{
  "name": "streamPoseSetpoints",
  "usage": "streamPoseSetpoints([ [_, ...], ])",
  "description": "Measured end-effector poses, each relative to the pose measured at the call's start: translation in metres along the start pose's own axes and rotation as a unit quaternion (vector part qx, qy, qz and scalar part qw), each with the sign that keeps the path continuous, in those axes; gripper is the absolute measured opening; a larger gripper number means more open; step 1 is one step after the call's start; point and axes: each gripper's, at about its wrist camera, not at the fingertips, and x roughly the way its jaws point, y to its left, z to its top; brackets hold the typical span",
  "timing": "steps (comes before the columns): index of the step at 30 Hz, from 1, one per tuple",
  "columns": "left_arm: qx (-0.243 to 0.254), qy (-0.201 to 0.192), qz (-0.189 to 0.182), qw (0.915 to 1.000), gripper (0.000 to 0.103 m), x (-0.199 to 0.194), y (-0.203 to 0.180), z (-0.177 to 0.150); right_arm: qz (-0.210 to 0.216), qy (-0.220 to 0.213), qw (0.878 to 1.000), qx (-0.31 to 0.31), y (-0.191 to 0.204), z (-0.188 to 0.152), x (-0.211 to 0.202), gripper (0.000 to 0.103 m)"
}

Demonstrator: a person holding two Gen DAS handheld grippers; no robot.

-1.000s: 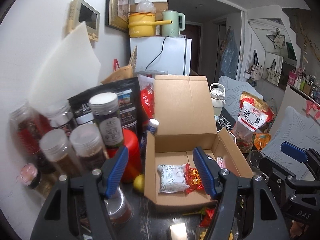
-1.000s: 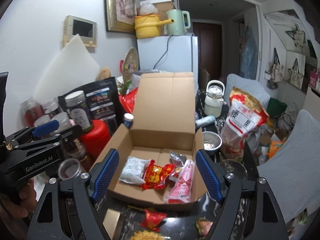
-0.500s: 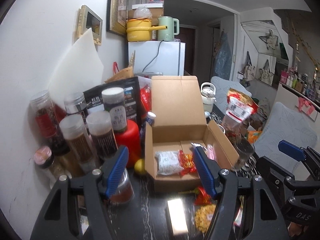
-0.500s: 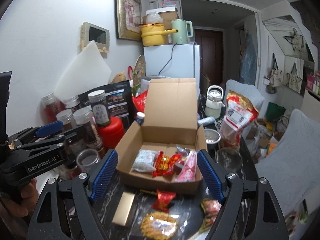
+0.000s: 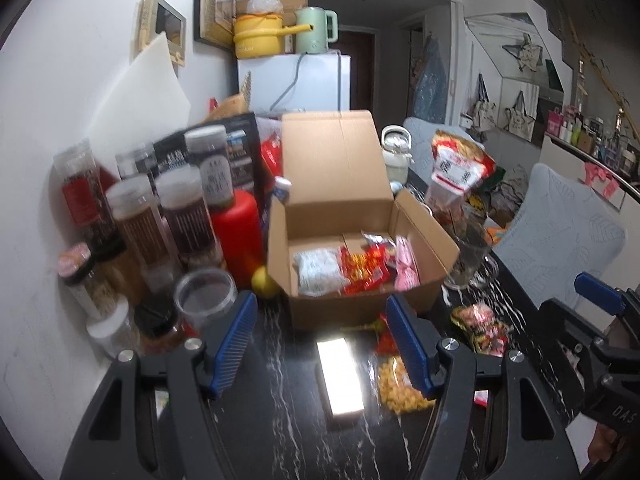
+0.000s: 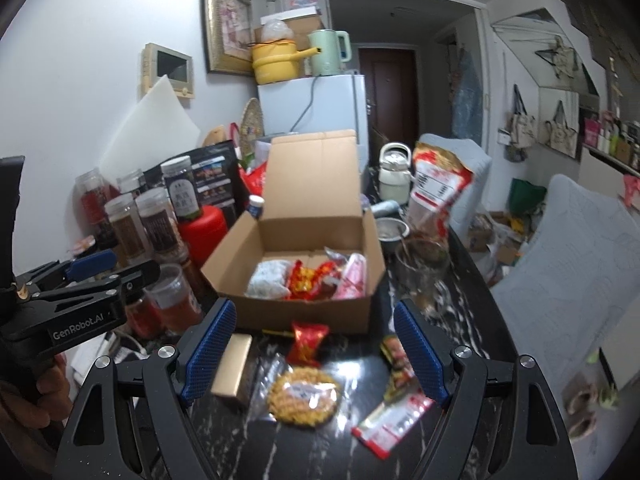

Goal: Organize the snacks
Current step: 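Withdraw both open grippers from the box back over the table, then lower the left gripper onto the gold foil rectangular package and close it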

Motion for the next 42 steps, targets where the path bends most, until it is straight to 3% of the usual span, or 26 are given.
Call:
streamPoseSetpoints([
  [15, -0.01, 0.034, -0.038, 0.9987, 0.067, 0.012, -0.009, -0.043, -0.014, 0.037, 0.999, 0.016, -0.005, -0.056, -0.01, 0.082],
  [31, 0.002, 0.1, -0.023, 0.9947, 0.067, 0.077, -0.023, -0.08, 0.001, 0.084, 0.996, 0.029, -0.02, -0.098, 0.023, 0.082],
  [42, 0.006, 0.139, 0.018, 0.9901, 0.067, 0.137, -0.017, -0.084, -0.02, 0.109, 0.993, 0.036, -0.041, -0.102, 0.053, 0.082],
])
